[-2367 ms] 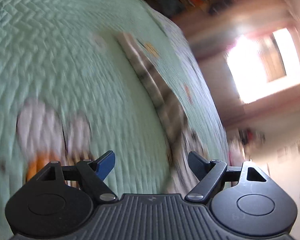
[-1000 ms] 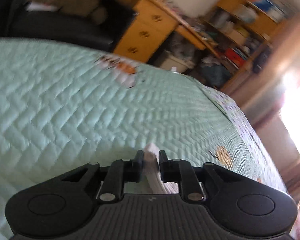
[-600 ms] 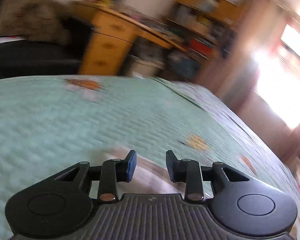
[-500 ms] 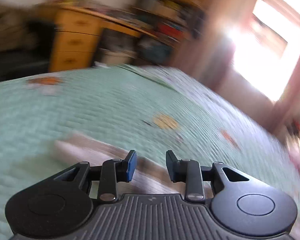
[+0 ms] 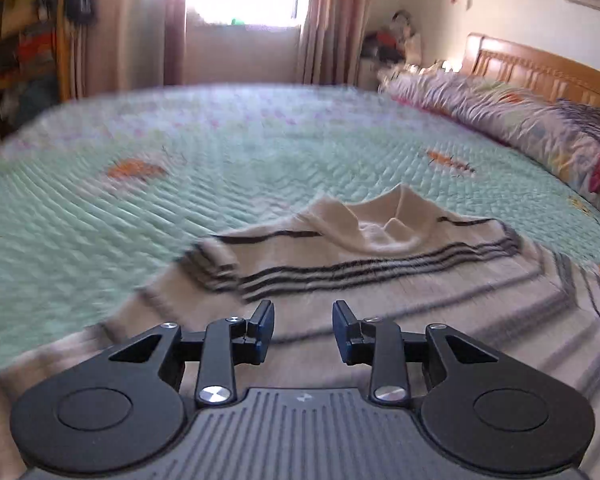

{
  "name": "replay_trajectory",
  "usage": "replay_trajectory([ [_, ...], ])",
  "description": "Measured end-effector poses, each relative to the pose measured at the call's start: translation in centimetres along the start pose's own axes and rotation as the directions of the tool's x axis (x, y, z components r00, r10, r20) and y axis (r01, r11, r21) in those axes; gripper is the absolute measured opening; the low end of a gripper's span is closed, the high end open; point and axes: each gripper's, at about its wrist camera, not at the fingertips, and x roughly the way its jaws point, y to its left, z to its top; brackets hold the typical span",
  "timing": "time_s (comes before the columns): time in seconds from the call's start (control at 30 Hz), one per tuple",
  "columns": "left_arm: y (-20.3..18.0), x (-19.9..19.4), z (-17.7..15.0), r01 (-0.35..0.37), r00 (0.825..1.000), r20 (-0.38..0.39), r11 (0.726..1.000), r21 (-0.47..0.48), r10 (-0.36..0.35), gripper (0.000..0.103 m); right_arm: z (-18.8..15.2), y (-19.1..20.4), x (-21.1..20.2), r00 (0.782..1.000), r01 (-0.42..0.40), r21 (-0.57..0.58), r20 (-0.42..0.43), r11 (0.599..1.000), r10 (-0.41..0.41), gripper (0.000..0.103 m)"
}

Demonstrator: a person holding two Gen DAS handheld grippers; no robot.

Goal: Fold clothes

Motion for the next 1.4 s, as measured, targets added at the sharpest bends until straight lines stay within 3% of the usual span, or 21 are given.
replay_trajectory([
  [0.07, 1.6, 3.9, 1.3, -0.010, 0.998, -0.059, 0.998, -0.057, 0.006, 0.036, 1.2, -1.4, 6.2, 1.000, -0.006, 0.125, -0.010, 0.992, 0.008, 0.072],
  [0.17, 4.2, 6.0, 2.9, -0.015, 0.997, -0.076, 0.997, -0.076, 0.010, 0.033, 2.5, -6.1, 12.5, 0.990, 0.114, 0.273, -0.111, 0.955, -0.086, 0.072],
  [0.23, 6.4, 5.4, 3.9, -0.076, 0.995, -0.067, 0.991, -0.107, 0.069, 0.029, 3.3, -9.3, 16.8, 0.972, 0.202, 0.359, -0.188, 0.911, -0.141, 0.024],
  [0.27, 8.0, 5.0, 3.8, -0.091, 0.995, -0.062, 0.986, -0.141, 0.083, 0.015, 4.0, -10.6, 16.4, 0.972, 0.222, 0.373, -0.153, 0.901, -0.177, 0.006],
  [0.3, 9.8, 4.6, 3.6, -0.089, 0.995, -0.060, 0.978, -0.189, 0.079, 0.010, 4.8, -11.6, 14.6, 0.976, 0.219, 0.391, -0.071, 0.894, -0.208, 0.001],
  [0.33, 11.2, 3.8, 3.4, -0.118, 0.993, -0.049, 0.966, -0.231, 0.110, 0.009, 5.6, -12.6, 12.7, 0.971, 0.212, 0.409, 0.015, 0.888, -0.238, 0.005],
  [0.37, 12.2, 2.7, 3.1, -0.173, 0.985, -0.032, 0.947, -0.270, 0.171, 0.037, 6.2, -12.5, 10.9, 0.956, 0.234, 0.404, 0.070, 0.884, -0.285, 0.005],
  [0.4, 12.9, 1.5, 2.9, -0.229, 0.971, -0.001, 0.928, -0.294, 0.239, 0.042, 6.7, -12.3, 9.1, 0.936, 0.260, 0.398, 0.122, 0.880, -0.331, 0.014],
  [0.43, 13.1, 0.1, 2.6, -0.256, 0.957, 0.048, 0.915, -0.312, 0.285, 0.042, 7.0, -11.3, 7.8, 0.924, 0.263, 0.369, 0.171, 0.892, -0.343, 0.031],
  [0.53, 11.8, -2.7, 1.9, -0.179, 0.959, 0.146, 0.918, -0.353, 0.243, 0.046, 5.6, -7.8, 9.2, 0.971, 0.150, 0.291, 0.138, 0.945, -0.197, 0.066],
  [0.57, 10.6, -2.9, 1.7, -0.160, 0.963, 0.158, 0.932, -0.326, 0.220, 0.049, 5.1, -6.6, 9.8, 0.982, 0.108, 0.266, 0.122, 0.958, -0.145, 0.071],
  [0.63, 7.2, -2.4, 1.4, -0.139, 0.974, 0.148, 0.968, -0.208, 0.172, 0.052, 3.7, -5.1, 11.9, 0.996, 0.055, 0.254, 0.052, 0.966, -0.070, 0.073],
  [0.7, 4.5, -0.8, 1.0, -0.126, 0.987, 0.088, 0.989, -0.073, 0.132, 0.055, 2.1, -5.7, 14.8, 0.993, 0.110, 0.270, -0.063, 0.957, -0.097, 0.073],
  [0.77, 3.7, 1.7, 0.2, -0.206, 0.978, -0.008, 0.977, 0.052, 0.207, 0.054, 2.5, -7.9, 15.5, 0.979, 0.199, 0.262, -0.091, 0.944, -0.181, 0.053],
  [0.8, 4.3, 1.4, -0.1, -0.240, 0.970, -0.019, 0.970, 0.046, 0.241, 0.055, 3.2, -8.1, 13.1, 0.979, 0.206, 0.267, -0.050, 0.941, -0.200, 0.030],
  [0.83, 5.1, -0.1, -0.4, -0.239, 0.971, -0.004, 0.971, 0.005, 0.240, 0.067, 4.0, -8.4, 10.5, 0.976, 0.209, 0.274, -0.003, 0.939, -0.216, 0.030],
  [0.87, 5.9, -1.5, -0.7, -0.238, 0.971, 0.012, 0.971, -0.037, 0.238, 0.067, 4.8, -8.6, 7.8, 0.972, 0.211, 0.280, 0.043, 0.937, -0.232, 0.031],
  [1.03, 9.9, -8.8, -2.2, -0.214, 0.967, 0.088, 0.947, -0.240, 0.240, 0.066, 8.8, -9.6, -5.4, 0.913, 0.217, 0.314, 0.271, 0.924, -0.306, 0.072],
  [1.17, 9.3, -15.9, -7.2, -0.196, 0.965, 0.104, 0.927, -0.318, 0.240, 0.070, 2.6, -8.7, -17.2, 0.899, 0.206, 0.350, 0.301, 0.914, -0.318, 0.073],
  [1.3, 9.0, -21.8, -13.3, -0.217, 0.960, 0.065, 0.873, -0.437, 0.271, 0.075, -4.4, -9.3, -27.2, 0.871, 0.206, 0.428, 0.330, 0.880, -0.364, 0.076],
  [1.4, 8.8, -26.2, -17.8, -0.232, 0.956, 0.034, 0.822, -0.520, 0.291, 0.075, -8.5, -11.2, -31.2, 0.844, 0.148, 0.527, 0.373, 0.837, -0.384, 0.075],
])
